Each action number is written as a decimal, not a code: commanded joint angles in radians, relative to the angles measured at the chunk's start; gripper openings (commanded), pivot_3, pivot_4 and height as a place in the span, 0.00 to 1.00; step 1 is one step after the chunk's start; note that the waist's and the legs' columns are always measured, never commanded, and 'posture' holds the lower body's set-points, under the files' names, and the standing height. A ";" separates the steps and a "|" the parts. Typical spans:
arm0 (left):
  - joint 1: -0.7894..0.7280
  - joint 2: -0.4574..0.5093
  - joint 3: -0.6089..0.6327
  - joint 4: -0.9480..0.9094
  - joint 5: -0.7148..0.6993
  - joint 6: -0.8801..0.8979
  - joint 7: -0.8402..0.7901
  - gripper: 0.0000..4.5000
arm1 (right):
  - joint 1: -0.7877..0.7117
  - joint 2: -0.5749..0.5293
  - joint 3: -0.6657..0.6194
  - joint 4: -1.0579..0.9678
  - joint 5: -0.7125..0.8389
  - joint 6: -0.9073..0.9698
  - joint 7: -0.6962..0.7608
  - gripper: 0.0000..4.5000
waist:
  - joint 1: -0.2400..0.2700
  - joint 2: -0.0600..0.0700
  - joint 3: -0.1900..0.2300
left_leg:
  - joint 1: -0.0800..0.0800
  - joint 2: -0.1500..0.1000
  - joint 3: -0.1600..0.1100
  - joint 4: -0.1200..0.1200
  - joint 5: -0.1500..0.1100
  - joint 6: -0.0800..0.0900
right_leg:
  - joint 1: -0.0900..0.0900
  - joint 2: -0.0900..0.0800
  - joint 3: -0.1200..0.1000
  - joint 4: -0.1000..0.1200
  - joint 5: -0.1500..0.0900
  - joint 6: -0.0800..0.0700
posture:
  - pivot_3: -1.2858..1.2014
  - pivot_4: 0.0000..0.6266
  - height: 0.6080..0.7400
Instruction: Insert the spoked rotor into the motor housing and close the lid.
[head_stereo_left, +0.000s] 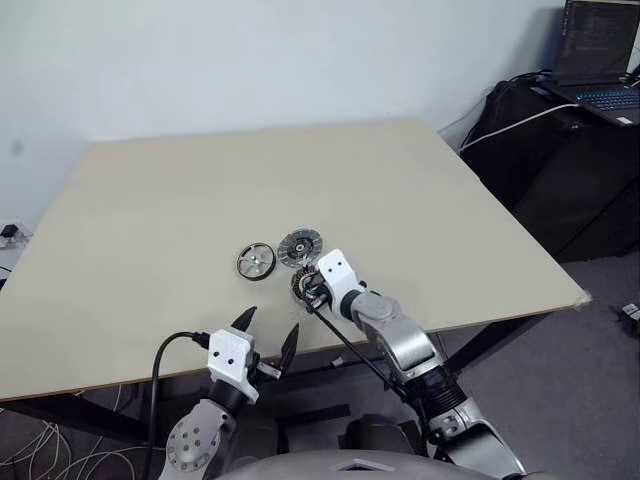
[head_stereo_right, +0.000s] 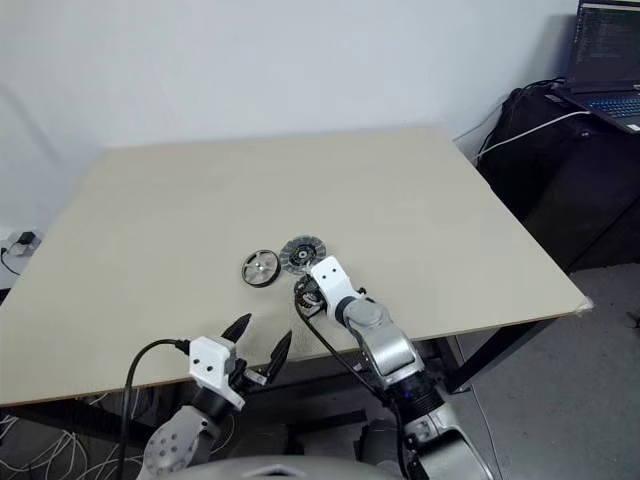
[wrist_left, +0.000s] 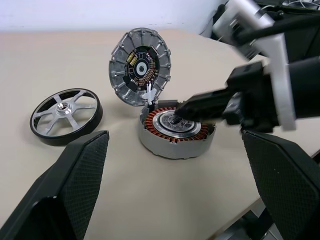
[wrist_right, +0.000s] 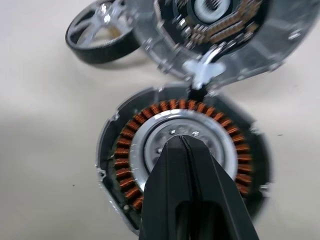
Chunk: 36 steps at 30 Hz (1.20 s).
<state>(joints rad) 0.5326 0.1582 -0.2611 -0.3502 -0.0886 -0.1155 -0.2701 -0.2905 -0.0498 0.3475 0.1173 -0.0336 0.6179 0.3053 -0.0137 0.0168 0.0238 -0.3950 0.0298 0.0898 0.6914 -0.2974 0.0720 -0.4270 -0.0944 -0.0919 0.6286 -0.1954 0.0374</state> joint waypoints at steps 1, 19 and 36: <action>-0.002 -0.005 -0.012 -0.045 0.011 -0.010 0.009 1.00 | -0.029 0.007 -0.006 0.001 -0.005 -0.034 0.001 0.00 | 0.000 0.000 0.000 | 0.000 0.000 0.000 0.000 0.000 0.000 | 0.000 0.000 0.000 0.000 0.000 0.000 | 0.52 0.00 1.00; 0.040 0.016 0.007 -0.035 -0.014 -0.055 -0.023 1.00 | 0.045 -0.065 -0.019 -0.096 0.007 0.008 0.040 0.00 | 0.001 0.000 0.000 | 0.000 0.000 0.000 0.000 -0.001 -0.002 | 0.000 0.000 0.000 0.000 0.000 0.000 | 0.52 0.00 1.00; -0.009 -0.006 -0.014 -0.063 0.008 0.018 0.010 1.00 | -0.017 -0.002 -0.045 -0.081 0.019 -0.064 0.029 0.00 | 0.000 0.000 0.001 | 0.000 0.000 0.000 0.000 0.000 0.000 | 0.000 0.000 0.000 0.000 0.000 0.000 | 0.52 0.00 1.00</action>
<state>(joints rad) 0.5335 0.1602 -0.2580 -0.3560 -0.0901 -0.1046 -0.2718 -0.2822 -0.0619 0.3172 0.0407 -0.0215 0.5759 0.3412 -0.0136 0.0172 0.0246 -0.3950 0.0298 0.0896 0.6914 -0.2975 0.0719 -0.4270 -0.0944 -0.0921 0.6285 -0.1955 0.0374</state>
